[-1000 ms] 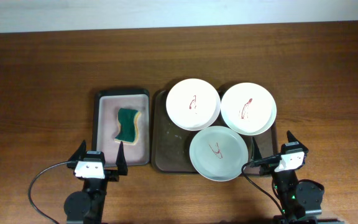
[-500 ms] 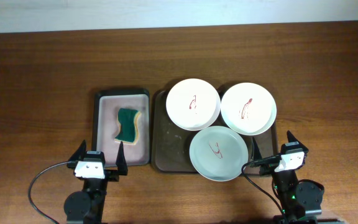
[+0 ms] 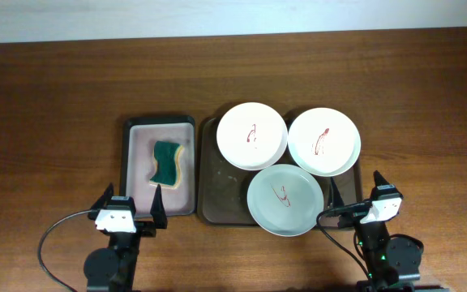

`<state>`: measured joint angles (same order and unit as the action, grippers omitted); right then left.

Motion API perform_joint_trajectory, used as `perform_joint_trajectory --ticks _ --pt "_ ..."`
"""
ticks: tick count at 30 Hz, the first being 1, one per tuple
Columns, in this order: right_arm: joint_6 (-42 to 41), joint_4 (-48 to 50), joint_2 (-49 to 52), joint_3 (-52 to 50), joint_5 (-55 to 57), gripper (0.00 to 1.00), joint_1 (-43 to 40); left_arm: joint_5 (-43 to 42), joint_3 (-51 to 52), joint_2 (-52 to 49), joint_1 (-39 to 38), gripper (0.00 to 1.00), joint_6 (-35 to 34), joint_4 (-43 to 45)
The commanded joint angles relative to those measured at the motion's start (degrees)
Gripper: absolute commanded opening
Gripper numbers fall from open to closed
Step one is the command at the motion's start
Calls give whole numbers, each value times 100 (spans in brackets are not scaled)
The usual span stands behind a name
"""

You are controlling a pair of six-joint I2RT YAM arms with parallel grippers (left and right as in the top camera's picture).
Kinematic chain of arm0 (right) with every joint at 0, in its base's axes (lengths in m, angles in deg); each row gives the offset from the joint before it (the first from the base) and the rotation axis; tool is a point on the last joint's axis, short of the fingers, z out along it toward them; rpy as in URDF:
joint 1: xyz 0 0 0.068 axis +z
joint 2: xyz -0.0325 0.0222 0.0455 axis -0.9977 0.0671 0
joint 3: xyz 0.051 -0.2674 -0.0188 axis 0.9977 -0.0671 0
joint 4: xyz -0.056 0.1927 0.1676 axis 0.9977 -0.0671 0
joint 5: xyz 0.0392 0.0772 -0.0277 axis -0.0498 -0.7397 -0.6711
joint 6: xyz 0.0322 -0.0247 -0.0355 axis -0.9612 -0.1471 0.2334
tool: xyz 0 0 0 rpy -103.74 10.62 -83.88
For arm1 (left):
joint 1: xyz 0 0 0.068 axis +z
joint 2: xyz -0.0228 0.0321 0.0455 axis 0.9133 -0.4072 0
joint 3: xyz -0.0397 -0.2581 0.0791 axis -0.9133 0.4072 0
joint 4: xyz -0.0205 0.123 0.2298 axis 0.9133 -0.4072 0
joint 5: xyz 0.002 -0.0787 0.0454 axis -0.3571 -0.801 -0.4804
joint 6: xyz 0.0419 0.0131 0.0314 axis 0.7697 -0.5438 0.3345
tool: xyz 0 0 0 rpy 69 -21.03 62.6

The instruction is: Clean dirty plates on tray and stack at the side

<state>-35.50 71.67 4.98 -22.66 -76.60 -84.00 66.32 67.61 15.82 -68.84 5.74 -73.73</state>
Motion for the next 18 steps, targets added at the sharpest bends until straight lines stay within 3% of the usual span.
perform_joint_trajectory --ticks 1,6,18 --pt "-114 -337 221 535 4 99 46 -87 -498 -358 -11 99 -155 -509" --pt "-114 -1049 927 1325 4 99 46 -90 -1283 -1261 -13 100 -155 -931" --pt "-111 -3685 4096 4151 -103 99 46 -352 -4236 -4634 -13 99 -155 -2964"
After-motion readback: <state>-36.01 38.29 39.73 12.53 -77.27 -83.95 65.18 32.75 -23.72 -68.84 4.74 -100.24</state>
